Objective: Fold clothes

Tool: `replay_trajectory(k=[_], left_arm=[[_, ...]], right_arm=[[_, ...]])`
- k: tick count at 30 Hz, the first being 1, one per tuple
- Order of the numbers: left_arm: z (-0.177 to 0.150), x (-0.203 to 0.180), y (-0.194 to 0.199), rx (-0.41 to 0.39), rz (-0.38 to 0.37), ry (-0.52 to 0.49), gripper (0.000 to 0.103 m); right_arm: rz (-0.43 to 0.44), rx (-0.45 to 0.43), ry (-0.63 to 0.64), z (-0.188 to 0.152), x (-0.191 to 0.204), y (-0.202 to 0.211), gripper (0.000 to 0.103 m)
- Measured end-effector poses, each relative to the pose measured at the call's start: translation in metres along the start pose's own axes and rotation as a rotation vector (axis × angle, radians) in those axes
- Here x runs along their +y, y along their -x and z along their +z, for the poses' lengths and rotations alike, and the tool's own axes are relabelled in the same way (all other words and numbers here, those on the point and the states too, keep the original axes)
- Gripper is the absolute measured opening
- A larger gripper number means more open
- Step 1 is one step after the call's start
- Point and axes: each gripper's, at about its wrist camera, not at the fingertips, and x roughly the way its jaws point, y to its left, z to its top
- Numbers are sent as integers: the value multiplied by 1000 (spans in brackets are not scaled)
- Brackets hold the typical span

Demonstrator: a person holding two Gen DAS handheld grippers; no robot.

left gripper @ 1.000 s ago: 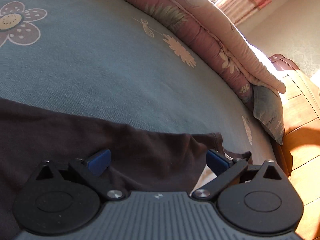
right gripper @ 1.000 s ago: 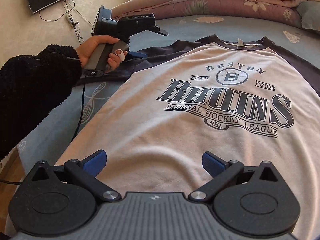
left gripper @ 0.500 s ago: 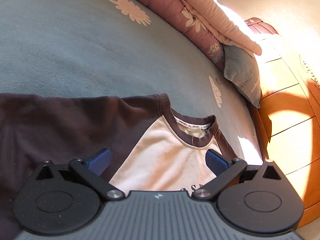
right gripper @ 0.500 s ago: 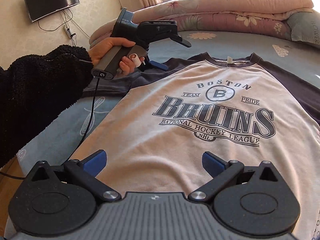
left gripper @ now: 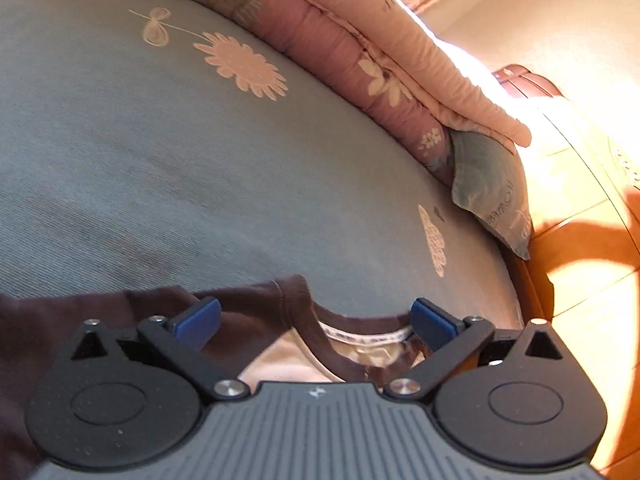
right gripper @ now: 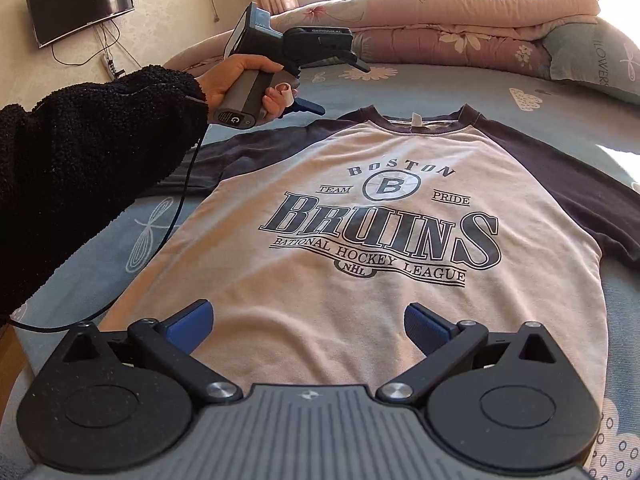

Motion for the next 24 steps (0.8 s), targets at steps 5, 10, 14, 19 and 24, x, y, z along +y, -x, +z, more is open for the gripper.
replay_trajectory(k=[5, 10, 14, 19, 24], left_arm=[[1, -4, -42, -3, 61, -55, 101], [22, -14, -58, -34, 135, -100, 102], [22, -26, -37, -50, 117, -119, 101], [2, -34, 0, 57, 121, -186, 102], [-16, -12, -17, 200, 251, -179, 102]], right_arm=[[-20, 39, 23, -3, 3, -7, 103], [-18, 62, 20, -3, 2, -12, 103], [-44, 50, 25, -2, 1, -8, 103], [-101, 32, 38, -1, 2, -2, 103], [-123, 65, 54, -4, 5, -6, 103]])
